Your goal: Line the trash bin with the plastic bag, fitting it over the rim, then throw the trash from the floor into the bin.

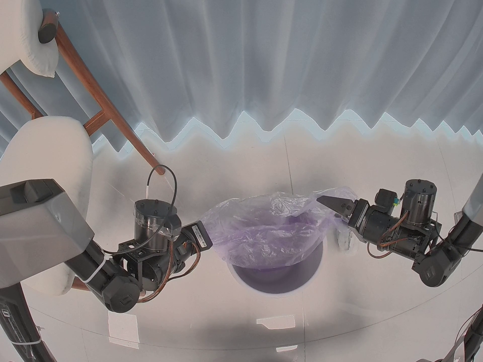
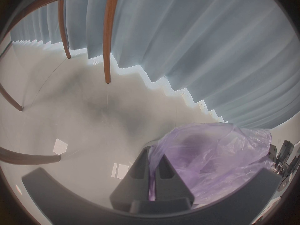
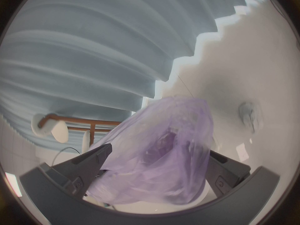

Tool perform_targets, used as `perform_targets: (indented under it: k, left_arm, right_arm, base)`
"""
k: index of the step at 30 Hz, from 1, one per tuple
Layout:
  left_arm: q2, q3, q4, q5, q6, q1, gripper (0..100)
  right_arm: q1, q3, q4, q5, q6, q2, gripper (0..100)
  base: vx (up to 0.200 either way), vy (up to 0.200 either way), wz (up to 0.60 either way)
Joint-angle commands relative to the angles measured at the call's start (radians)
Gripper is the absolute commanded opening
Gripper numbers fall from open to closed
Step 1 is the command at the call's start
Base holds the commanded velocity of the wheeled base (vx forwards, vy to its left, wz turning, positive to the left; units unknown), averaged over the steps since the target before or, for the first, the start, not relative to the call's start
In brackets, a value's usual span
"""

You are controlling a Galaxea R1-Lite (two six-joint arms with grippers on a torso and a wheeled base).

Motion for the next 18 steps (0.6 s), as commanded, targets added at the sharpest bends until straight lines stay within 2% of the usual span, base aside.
perform_targets:
  k: [1, 6, 9, 11, 18]
  left_arm:
    - [-0.028, 0.017, -0.021, 0.0, 0.003, -0.037, 0]
    - [-0.027, 0.012, -0.022, 0.001, 0.005, -0.042, 0]
    - [-0.028, 0.014, -0.022, 0.001, 0.005, -0.048, 0]
    - [-0.028, 0.014, -0.022, 0.001, 0.005, -0.048, 0]
    - [-0.03, 0.014, -0.022, 0.001, 0.006, -0.048, 0]
  right_arm:
    - [0.092, -0.011, 0.324, -0.018, 0.094, -0.282, 100]
    - [0.117, -0.043, 0.548, -0.018, 0.105, -0.393, 100]
    - [0.14, -0.037, 0.607, -0.019, 0.107, -0.405, 100]
    - [0.143, -0.035, 0.621, -0.021, 0.105, -0.405, 100]
    - [0.158, -0.017, 0.653, -0.096, 0.101, -0.388, 100]
  base:
    - [0.0, 0.0, 0.0]
    - [0.0, 0.0, 0.0]
    - [0.0, 0.0, 0.0]
    - [0.0, 0.0, 0.0]
    - [0.0, 0.0, 0.0]
